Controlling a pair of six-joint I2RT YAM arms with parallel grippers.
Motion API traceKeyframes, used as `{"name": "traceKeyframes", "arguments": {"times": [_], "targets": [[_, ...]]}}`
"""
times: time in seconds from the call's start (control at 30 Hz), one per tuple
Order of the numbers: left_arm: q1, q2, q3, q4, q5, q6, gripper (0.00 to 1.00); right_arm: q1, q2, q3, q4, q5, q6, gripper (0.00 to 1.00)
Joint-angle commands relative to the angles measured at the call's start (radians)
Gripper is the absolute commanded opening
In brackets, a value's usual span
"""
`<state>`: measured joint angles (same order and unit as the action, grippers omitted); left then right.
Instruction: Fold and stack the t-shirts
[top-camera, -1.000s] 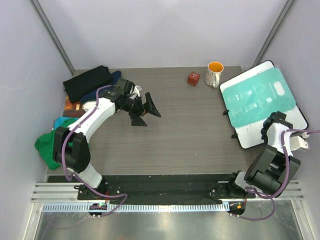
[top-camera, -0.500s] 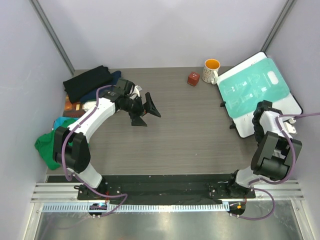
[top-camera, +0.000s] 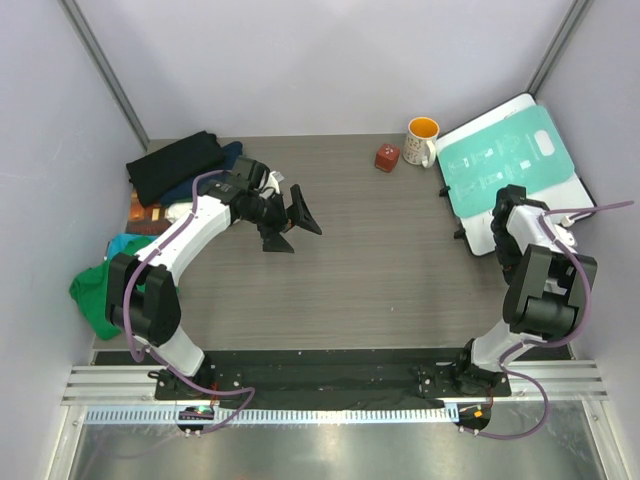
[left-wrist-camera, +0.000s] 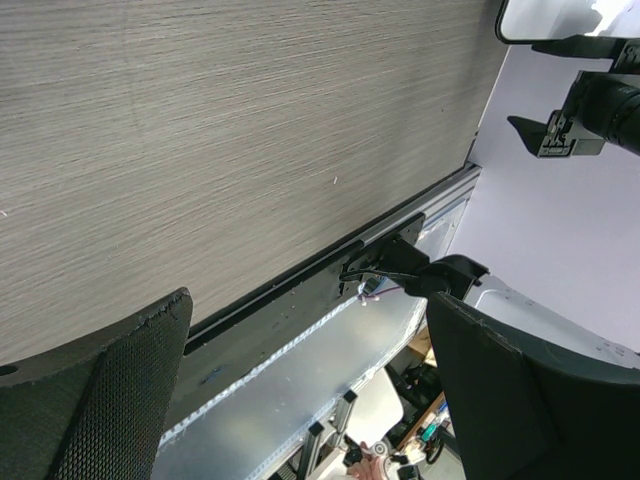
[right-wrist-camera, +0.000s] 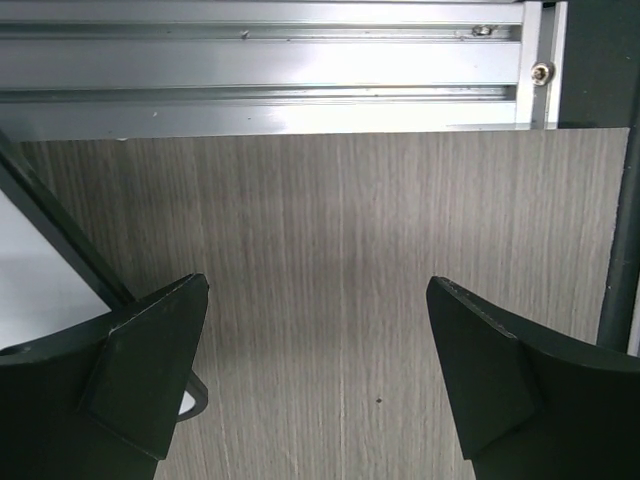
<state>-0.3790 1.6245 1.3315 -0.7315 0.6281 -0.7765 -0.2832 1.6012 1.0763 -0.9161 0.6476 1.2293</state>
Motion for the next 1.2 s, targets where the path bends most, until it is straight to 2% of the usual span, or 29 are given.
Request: {"name": "traceKeyframes", "arguments": {"times": [0.0,0.2,0.33,0.47,0.63,0.77,0.8,0.93,1.0,1.1,1.17], "targets": [[0.006,-0.021,0.014,-0.006,0.007,0.011,1.0,0.024,0.031,0.083,0.062,0.006,0.033,0.98],[0.008,-0.025,0.021,0.003,-0.002,0.011,1.0,0.033,0.101,0.177,0.046,-0.012,-0.005,0.99],[0.008,-0.029,0.021,0.006,-0.01,0.01,1.0,0.039,0.089,0.198,0.022,0.007,-0.011,1.0],[0.008,-0.023,0.021,0.006,-0.01,0.014,1.0,0.038,0.025,0.166,-0.021,0.036,-0.01,1.0],[0.014,-0.023,0.015,0.007,-0.008,0.02,1.0,0.038,-0.154,0.061,-0.058,0.061,-0.017,1.0],[0.017,-0.028,0.018,0.006,-0.036,0.014,1.0,0.039,-0.277,0.01,-0.064,0.015,-0.118,1.0],[0.02,-0.037,0.015,0.006,-0.091,0.01,1.0,0.045,-0.299,0.002,-0.058,-0.024,-0.154,1.0],[0.032,-0.087,0.018,0.026,-0.246,-0.021,1.0,0.136,-0.46,-0.041,0.034,-0.182,-0.388,1.0],[0.051,-0.094,0.031,-0.002,-0.301,-0.043,1.0,0.231,-0.556,-0.044,0.08,-0.216,-0.413,1.0],[0.11,-0.097,0.029,-0.013,-0.379,-0.075,1.0,0.329,-0.569,-0.03,0.135,-0.345,-0.47,0.98],[0.149,-0.097,0.021,-0.003,-0.409,-0.09,1.0,0.412,-0.508,0.02,0.157,-0.403,-0.523,0.98]]}}
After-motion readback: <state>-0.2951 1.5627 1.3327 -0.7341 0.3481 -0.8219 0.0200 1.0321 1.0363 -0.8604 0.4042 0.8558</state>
